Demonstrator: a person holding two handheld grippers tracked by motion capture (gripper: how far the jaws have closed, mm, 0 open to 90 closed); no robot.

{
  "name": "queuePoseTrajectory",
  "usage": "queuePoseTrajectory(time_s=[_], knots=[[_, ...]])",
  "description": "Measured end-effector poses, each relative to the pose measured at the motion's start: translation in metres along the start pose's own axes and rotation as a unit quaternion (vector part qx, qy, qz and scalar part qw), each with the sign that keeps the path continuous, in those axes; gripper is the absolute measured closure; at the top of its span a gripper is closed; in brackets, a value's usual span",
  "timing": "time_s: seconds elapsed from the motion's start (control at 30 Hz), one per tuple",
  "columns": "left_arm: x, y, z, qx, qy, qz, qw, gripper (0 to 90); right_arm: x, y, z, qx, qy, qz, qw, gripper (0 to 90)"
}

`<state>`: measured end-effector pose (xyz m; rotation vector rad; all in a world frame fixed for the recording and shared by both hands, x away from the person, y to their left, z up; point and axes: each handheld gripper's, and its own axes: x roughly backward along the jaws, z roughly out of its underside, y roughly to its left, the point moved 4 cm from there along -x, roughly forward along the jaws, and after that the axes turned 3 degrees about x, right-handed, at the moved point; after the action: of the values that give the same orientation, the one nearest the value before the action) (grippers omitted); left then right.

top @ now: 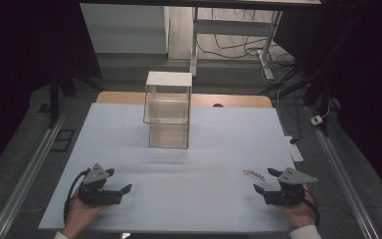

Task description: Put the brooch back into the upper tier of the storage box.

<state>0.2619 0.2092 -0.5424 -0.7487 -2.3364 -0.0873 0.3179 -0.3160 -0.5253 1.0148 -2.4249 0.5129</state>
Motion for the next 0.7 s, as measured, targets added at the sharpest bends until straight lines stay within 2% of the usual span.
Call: queuePoseTrajectory(time_s=[0.7], knots=[[0.0033, -0.0013, -0.0035, -0.004, -0.004, -0.001, 1.0000, 13.1, 0.0003, 0.0006, -0.0021, -0.004, 0.002, -0.003, 1.0000, 21.4]])
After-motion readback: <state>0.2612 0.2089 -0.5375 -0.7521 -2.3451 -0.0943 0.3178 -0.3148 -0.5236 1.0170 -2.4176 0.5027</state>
